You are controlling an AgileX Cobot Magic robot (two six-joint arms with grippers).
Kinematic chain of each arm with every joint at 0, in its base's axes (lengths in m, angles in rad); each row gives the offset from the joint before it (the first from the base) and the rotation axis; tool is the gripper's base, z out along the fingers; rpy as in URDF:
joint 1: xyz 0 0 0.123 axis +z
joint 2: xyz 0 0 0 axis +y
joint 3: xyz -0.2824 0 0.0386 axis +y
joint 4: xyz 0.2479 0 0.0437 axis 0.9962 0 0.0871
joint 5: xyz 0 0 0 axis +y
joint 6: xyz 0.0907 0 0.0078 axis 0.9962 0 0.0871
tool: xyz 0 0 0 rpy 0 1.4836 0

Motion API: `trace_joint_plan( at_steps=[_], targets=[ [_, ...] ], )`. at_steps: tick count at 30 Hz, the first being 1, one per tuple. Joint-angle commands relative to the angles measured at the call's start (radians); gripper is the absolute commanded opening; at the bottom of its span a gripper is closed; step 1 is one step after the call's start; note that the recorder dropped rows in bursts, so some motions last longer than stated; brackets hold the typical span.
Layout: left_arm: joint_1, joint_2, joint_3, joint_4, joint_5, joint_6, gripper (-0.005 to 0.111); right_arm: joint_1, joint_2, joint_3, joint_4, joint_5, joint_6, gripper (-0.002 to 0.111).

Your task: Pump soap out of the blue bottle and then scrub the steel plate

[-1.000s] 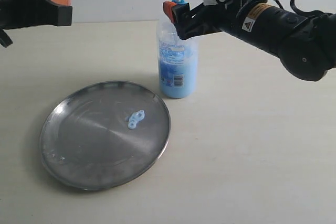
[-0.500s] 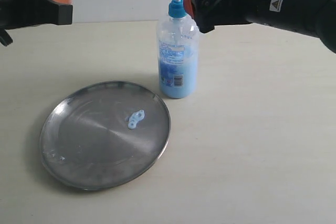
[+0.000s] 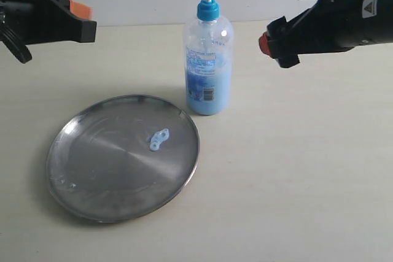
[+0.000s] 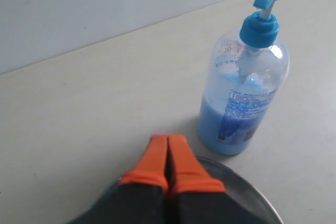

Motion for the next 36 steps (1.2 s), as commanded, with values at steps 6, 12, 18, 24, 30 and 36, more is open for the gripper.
trace_joint_plan(
  at_steps=[6,12,18,24,30,36],
  targets=[
    [-0.005,0.007,0.002,-0.007,-0.031,-0.001,0.001,-0.004,-0.149,0.005,0.000,0.240,-0.036,0.085],
    [-0.005,0.007,0.002,-0.007,-0.026,-0.001,0.001,-0.004,-0.249,0.005,0.000,0.326,-0.036,0.081],
    [-0.005,0.007,0.002,-0.007,-0.014,-0.001,0.001,-0.004,-0.360,0.005,0.007,0.377,-0.036,0.077],
    [-0.005,0.019,0.005,-0.057,0.000,-0.001,0.001,-0.004,-0.482,0.005,0.016,0.410,-0.036,0.063],
    [-0.005,0.052,0.005,-0.059,0.018,-0.001,0.001,-0.004,-0.606,0.005,0.050,0.410,-0.036,0.040],
    [-0.007,0.113,0.005,-0.084,0.026,-0.001,0.001,-0.004,-0.725,0.053,0.057,0.403,-0.036,0.022]
  ],
)
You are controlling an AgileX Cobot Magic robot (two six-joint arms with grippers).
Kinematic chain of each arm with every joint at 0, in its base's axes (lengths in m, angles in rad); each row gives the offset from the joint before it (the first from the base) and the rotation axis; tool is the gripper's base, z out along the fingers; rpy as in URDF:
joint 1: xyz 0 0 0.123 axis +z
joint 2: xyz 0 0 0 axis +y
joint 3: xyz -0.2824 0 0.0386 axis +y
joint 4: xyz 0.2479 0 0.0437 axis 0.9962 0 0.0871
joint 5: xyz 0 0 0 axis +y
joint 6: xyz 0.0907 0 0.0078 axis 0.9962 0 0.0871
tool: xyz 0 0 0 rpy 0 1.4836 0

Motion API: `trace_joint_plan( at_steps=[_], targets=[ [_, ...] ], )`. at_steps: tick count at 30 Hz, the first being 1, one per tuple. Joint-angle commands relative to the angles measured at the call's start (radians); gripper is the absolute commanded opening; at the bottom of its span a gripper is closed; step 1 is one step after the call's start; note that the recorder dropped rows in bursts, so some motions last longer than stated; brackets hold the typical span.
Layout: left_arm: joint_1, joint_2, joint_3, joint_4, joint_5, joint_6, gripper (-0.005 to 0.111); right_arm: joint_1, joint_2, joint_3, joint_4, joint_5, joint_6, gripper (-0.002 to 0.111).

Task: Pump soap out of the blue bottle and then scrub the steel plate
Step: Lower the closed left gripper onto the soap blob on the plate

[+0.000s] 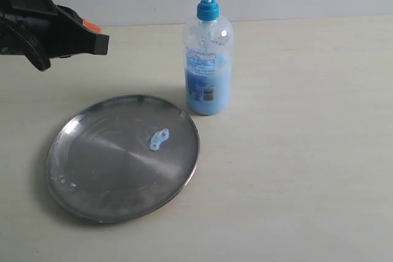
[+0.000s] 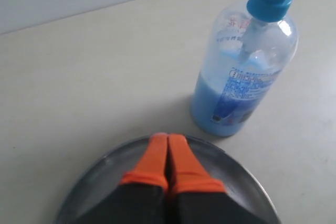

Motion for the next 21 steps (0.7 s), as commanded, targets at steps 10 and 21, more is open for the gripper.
trace_joint_plan(
  at_steps=[10,21],
  targets=[
    [-0.007,0.160,0.005,-0.024,0.009,0.006,0.001,-0.004,-0.225,0.191,-0.031,-0.078,-0.002,0.016],
    [-0.007,0.315,-0.066,-0.024,0.130,0.008,0.001,-0.004,-0.318,0.327,-0.047,-0.170,0.016,0.000]
  ],
)
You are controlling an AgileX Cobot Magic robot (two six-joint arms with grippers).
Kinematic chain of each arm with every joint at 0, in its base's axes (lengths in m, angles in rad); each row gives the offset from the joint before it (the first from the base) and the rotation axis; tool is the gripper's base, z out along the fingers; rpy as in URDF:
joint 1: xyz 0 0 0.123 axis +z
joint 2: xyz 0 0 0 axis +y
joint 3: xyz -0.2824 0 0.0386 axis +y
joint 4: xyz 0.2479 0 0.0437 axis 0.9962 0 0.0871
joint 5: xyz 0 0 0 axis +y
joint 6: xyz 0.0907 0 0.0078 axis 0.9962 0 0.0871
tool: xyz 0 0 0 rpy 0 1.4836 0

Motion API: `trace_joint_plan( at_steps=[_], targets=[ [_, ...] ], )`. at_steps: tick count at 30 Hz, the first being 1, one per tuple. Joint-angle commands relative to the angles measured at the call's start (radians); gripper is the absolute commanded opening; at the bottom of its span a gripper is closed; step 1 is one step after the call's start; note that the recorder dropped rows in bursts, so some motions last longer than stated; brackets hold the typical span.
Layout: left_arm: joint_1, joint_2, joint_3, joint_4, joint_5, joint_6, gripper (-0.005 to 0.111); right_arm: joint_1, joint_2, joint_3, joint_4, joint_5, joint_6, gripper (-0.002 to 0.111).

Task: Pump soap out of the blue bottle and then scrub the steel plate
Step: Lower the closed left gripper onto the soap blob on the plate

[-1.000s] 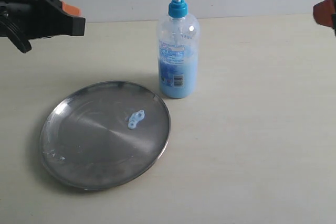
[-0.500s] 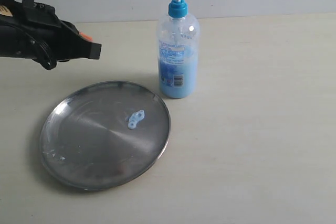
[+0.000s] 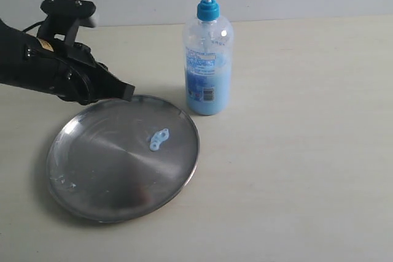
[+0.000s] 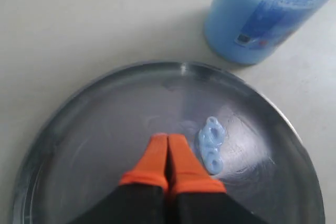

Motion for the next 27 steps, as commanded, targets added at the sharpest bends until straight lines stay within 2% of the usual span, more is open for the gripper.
trace_joint_plan(
  at_steps=[1,4,10,17,27],
  targets=[
    [-0.007,0.078,-0.053,-0.013,0.089,0.004,0.001,-0.004,-0.048,0.062,-0.003,-0.071,0.014,0.000],
    [-0.007,0.152,-0.100,-0.048,0.163,0.030,0.001,-0.004,-0.096,0.106,-0.002,-0.118,0.014,0.000],
    [-0.007,0.243,-0.149,-0.225,0.245,0.221,0.001,-0.004,-0.113,0.125,-0.002,-0.152,0.014,0.000],
    [-0.007,0.325,-0.209,-0.245,0.312,0.272,0.001,-0.004,-0.113,0.125,-0.002,-0.158,0.014,0.000],
    [-0.007,0.439,-0.262,-0.248,0.318,0.301,0.001,-0.004,-0.113,0.125,0.004,-0.162,0.014,0.000]
  ],
)
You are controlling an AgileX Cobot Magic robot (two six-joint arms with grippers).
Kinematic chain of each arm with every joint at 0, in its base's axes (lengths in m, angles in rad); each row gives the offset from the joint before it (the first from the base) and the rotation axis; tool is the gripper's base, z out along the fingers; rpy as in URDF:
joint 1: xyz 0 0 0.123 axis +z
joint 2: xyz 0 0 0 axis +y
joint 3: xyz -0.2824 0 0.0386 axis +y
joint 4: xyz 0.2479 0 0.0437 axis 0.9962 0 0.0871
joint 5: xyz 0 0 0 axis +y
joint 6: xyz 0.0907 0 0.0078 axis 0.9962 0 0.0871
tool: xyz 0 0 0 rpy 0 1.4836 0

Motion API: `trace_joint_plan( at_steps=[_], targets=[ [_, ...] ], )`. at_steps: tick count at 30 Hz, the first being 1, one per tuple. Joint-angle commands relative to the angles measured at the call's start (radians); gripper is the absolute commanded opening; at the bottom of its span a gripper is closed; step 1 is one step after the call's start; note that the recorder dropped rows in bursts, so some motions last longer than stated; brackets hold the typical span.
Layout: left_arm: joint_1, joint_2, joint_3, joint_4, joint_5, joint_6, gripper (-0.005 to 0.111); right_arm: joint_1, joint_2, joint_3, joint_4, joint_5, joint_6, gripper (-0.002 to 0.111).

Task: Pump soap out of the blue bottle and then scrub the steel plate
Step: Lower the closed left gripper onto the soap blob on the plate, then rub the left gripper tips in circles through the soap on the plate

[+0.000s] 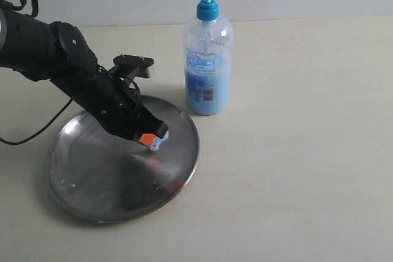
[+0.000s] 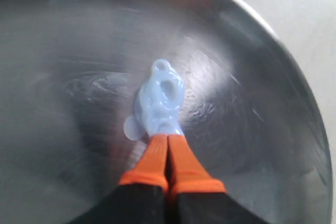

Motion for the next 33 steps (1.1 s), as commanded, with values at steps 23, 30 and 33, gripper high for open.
trace_joint_plan(
  at_steps=[23,30,33],
  targets=[
    [0.033,0.118,-0.060,-0.182,-0.041,0.144,0.001,-0.004,-0.003,0.008,0.027,-0.022,0.000,0.000],
    [0.105,0.118,-0.114,-0.152,0.103,0.136,0.001,-0.004,-0.003,0.008,0.027,-0.022,-0.002,0.000],
    [0.104,0.118,-0.160,-0.122,0.211,0.131,0.001,-0.004,-0.003,0.008,0.027,-0.022,-0.002,0.000]
  ],
)
